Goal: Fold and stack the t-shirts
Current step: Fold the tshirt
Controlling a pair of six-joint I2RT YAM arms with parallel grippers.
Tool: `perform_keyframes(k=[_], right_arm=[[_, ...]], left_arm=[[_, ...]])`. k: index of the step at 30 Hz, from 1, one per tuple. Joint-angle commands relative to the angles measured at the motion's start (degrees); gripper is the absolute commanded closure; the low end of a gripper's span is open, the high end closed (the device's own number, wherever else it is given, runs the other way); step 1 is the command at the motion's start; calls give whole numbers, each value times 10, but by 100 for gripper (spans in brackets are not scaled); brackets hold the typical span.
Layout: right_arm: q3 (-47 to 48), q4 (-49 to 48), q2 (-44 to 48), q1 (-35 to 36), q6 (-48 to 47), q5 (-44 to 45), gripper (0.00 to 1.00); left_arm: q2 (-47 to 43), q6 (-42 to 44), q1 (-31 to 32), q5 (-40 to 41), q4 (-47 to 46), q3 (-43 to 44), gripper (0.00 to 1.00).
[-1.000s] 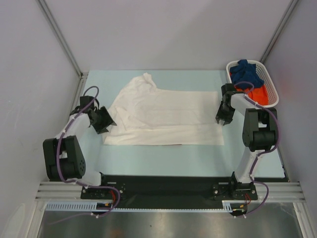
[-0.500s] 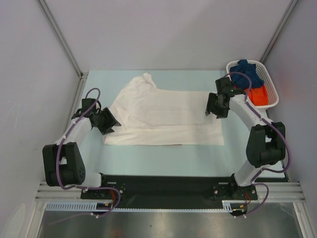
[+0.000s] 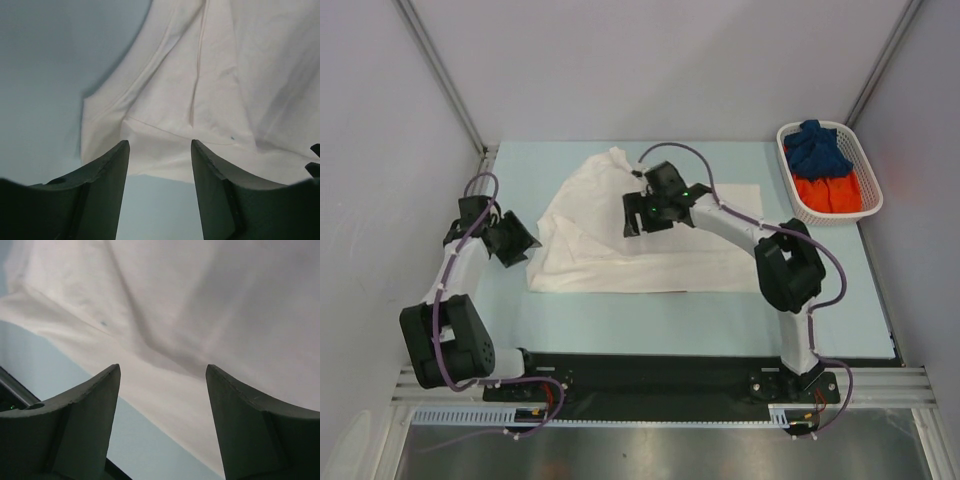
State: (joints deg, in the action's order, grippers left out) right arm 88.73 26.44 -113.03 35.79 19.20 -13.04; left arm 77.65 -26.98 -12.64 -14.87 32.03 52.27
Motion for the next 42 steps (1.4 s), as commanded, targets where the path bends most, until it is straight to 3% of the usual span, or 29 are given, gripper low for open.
perform_keyframes(k=[1,5,12,17,31,42], right_arm=[[131,-40,-47,51,-69,44,25],[241,-25,-130,98,-103,106,28],[449,54,-294,167,-129,184,57],[479,49,-327,219,-189,217,66],[475,76,-356,248,-217,278,62],[463,69,-358,249,-221,246,59]], left_arm=[[12,-17,-25,-13,-33,16,44],[27,-51,-36,2,-64,-10,49],[27,-75,-57,-10,-101,-46,56],[47,-81,-74,-37,-111,-53,56],[37,-90,-96,-70,-137,-79,55],[33,-91,-97,-68,-145,-84,55]])
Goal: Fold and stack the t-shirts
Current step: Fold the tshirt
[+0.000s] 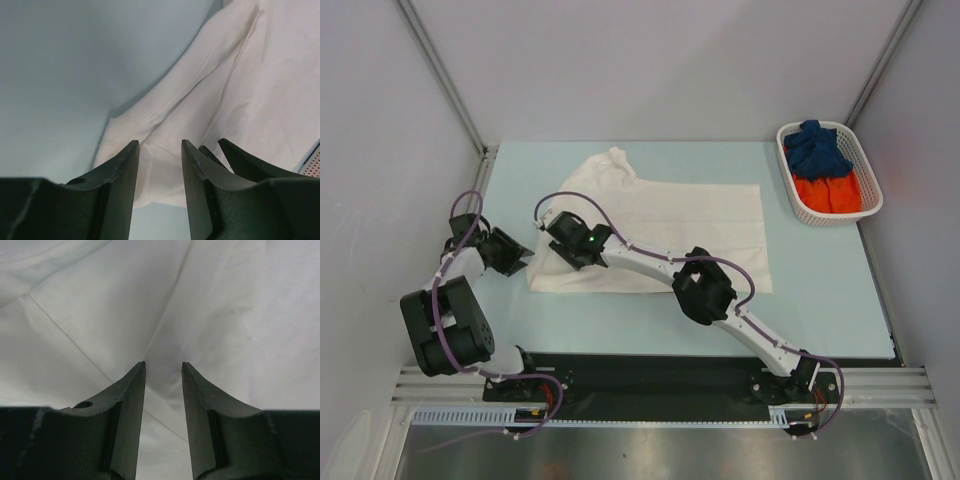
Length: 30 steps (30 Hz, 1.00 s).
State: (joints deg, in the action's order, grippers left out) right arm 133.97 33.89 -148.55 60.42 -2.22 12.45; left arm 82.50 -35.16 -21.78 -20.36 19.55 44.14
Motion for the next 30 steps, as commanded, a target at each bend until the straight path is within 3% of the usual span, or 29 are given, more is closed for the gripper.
perform_keyframes(k=[1,4,7,10,11,14,30], right_arm=[[9,-8,-2,2,-8,-12,59],[10,-8,-7,2,-8,-21,58],[7,-9,-12,-2,0,-29,63],[6,-14,-11,-10,12,-46,78],[7,-15,-10,-10,15,-36,91],[-1,-26,5,-14,15,-23,100],[-7,-66,68,-93,-7,21,100]], left_arm=[[-15,-10,-5,-14,-21,-3,55],[-17,-10,-5,-13,-21,-2,55],[-17,-9,-5,-12,-18,-1,54],[-17,-6,-5,-11,-15,1,54],[-17,-5,-5,-7,-14,2,54],[-20,-2,-5,-1,-12,3,53],[-13,11,-5,9,-20,8,52]])
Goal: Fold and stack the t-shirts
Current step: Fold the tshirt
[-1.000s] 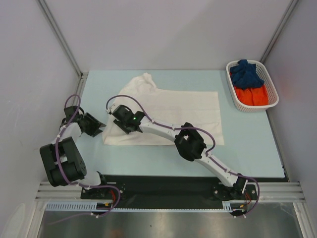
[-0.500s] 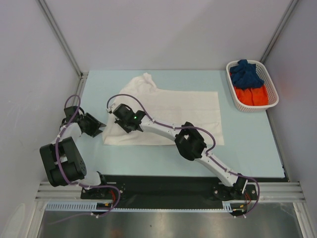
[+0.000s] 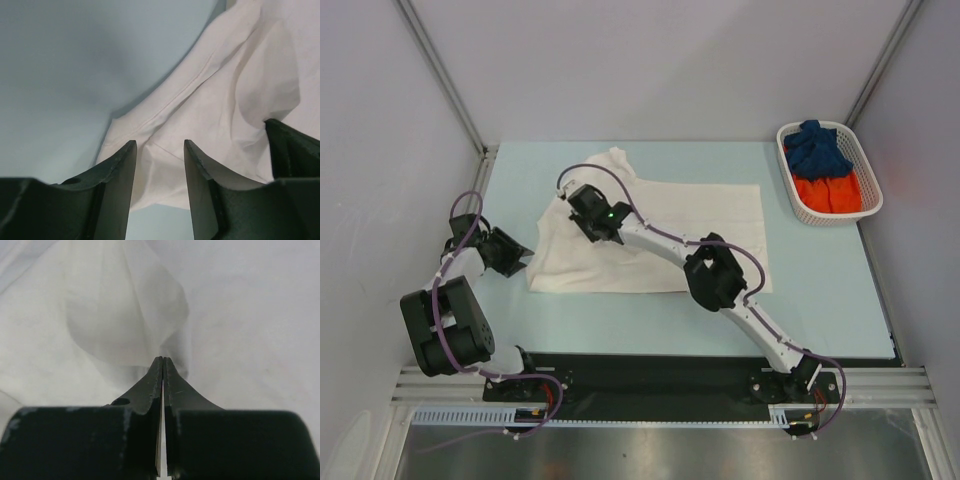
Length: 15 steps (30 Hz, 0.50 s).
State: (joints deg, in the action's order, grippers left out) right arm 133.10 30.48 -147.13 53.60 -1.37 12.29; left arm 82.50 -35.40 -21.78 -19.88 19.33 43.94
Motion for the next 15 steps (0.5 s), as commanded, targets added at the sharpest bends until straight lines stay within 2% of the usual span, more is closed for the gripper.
perform_keyframes(k=[1,10,15], right_arm=[[1,-34,54,-31,-15,19,100],[-11,-59,51,-66,-34,16,100],[-29,-60,51,-84,-28,26,100]], left_arm=[[-10,13,-5,5,-22,9,52],[52,9,-5,-2,-32,9,52],[54,9,-5,8,-35,12,52]])
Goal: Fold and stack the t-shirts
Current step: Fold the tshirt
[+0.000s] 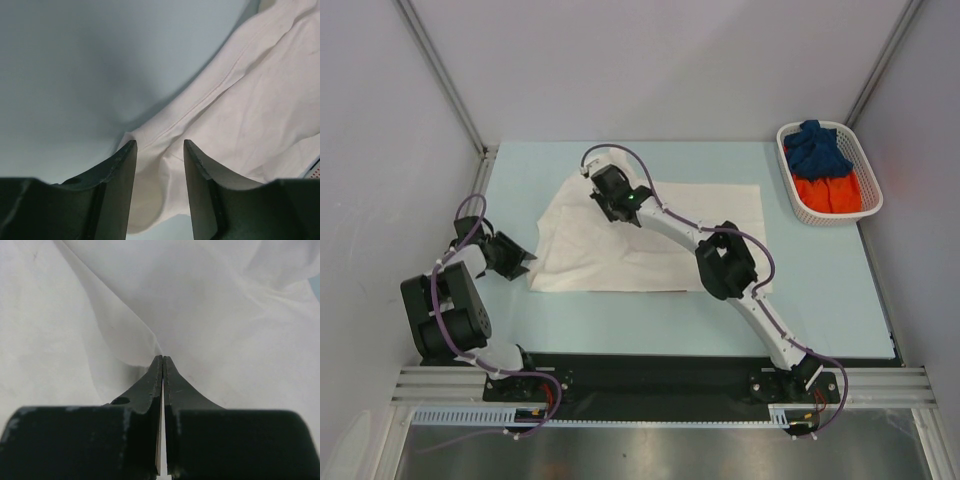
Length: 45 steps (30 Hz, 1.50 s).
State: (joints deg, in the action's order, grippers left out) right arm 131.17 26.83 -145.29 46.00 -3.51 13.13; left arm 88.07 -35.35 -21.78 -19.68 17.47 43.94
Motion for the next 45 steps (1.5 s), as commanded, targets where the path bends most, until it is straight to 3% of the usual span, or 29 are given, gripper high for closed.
perform_keyframes(k=[1,11,18,21,22,23,27,29,34,37,41,45], right_arm=[[-15,-27,35,-9,-6,23,100],[-66,-29,62,-14,32,91,100],[-108,-44,77,-21,56,82,100],[-108,-28,81,-28,67,62,88],[-105,-16,79,-33,68,64,74],[-103,-12,84,-36,68,65,69],[-88,33,104,-53,85,62,58],[-83,68,120,-56,106,53,55],[-121,76,162,-44,122,-29,50],[-122,86,172,-39,141,-79,51],[-141,87,191,-50,192,-196,60],[-236,67,229,-60,233,-286,67]], left_arm=[[0,8,-5,7,-17,13,52],[32,18,-5,31,6,26,54],[40,37,-5,43,19,39,54],[31,46,-5,54,27,45,54],[25,47,-5,56,29,46,54],[8,52,-5,64,32,47,53],[-35,75,-1,93,69,67,43],[-66,85,5,97,77,67,43],[-133,67,38,26,76,29,52],[-176,38,63,-11,56,-16,64],[-157,2,69,-50,37,-47,77],[-101,5,68,-21,48,-36,85]])
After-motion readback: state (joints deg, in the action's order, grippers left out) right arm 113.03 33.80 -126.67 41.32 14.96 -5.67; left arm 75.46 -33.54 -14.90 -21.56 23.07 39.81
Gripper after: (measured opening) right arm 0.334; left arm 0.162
